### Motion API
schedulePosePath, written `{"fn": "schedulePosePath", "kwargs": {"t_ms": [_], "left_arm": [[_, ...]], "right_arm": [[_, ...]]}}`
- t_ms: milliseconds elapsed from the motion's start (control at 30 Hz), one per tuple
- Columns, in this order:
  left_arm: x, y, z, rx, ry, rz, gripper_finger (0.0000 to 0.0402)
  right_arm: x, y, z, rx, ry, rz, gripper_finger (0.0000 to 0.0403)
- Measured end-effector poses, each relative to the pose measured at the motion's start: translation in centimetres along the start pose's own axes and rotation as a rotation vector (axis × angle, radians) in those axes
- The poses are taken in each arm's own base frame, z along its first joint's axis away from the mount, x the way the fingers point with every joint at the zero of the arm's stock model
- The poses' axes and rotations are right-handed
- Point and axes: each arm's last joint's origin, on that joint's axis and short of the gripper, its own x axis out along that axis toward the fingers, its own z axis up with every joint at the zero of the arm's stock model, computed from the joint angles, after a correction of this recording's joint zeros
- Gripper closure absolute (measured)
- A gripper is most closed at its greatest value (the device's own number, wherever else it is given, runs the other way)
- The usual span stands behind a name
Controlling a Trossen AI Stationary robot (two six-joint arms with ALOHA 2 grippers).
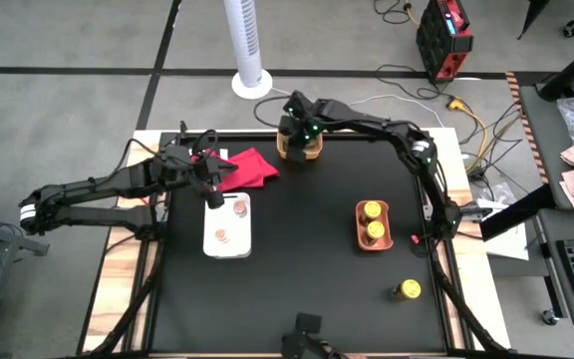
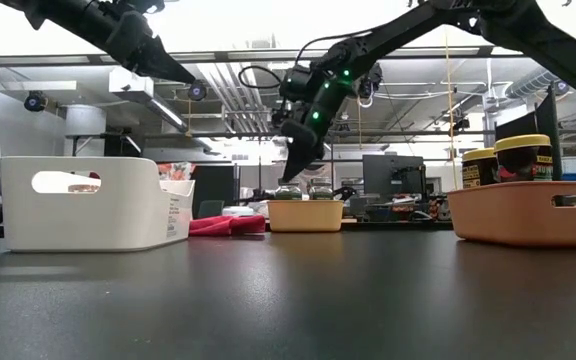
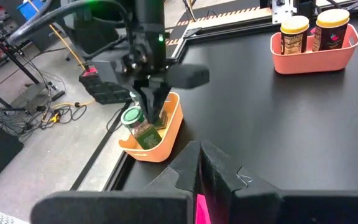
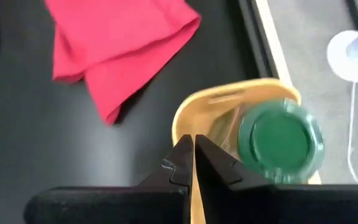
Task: Sort spices by type
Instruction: Put the green seasoning bottle into the yellow bin
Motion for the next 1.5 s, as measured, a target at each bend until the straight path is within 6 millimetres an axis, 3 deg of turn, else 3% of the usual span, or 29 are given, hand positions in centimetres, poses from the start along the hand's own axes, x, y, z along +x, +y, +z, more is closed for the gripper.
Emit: {"fn": "schedulePosePath", "kwargs": {"t_ms": [233, 533, 767, 900, 1100, 1500], "left_arm": [[0.0, 0.0, 0.0, 0.000, 0.001, 0.000, 0.0402], [0.0, 0.0, 0.0, 0.004, 0.000, 0.000, 0.0402], [0.0, 0.0, 0.0, -0.003, 0.000, 0.000, 0.0402], [0.0, 0.0, 0.0, -0.003, 0.000, 0.000, 0.0402], [0.0, 0.0, 0.0, -0.008, 0.000, 0.000, 0.0402], [0.0, 0.0, 0.0, -0.008, 0.000, 0.000, 0.0402]], "right_arm": [[0.9, 0.1, 0.2, -0.015, -0.013, -0.190, 0.0393], [0.8, -0.3, 0.9, 0.044, -0.095, -0.232, 0.0393], [-1.4, -1.3, 2.3, 0.090, -0.134, -0.351, 0.0393], [-2.1, -3.0, 1.4, 0.135, -0.073, -0.412, 0.0393], [-1.4, -4.4, -0.6, 0.179, 0.000, -0.378, 0.0394], [-0.1, -3.3, -1.2, 0.165, 0.007, -0.288, 0.0394]]}}
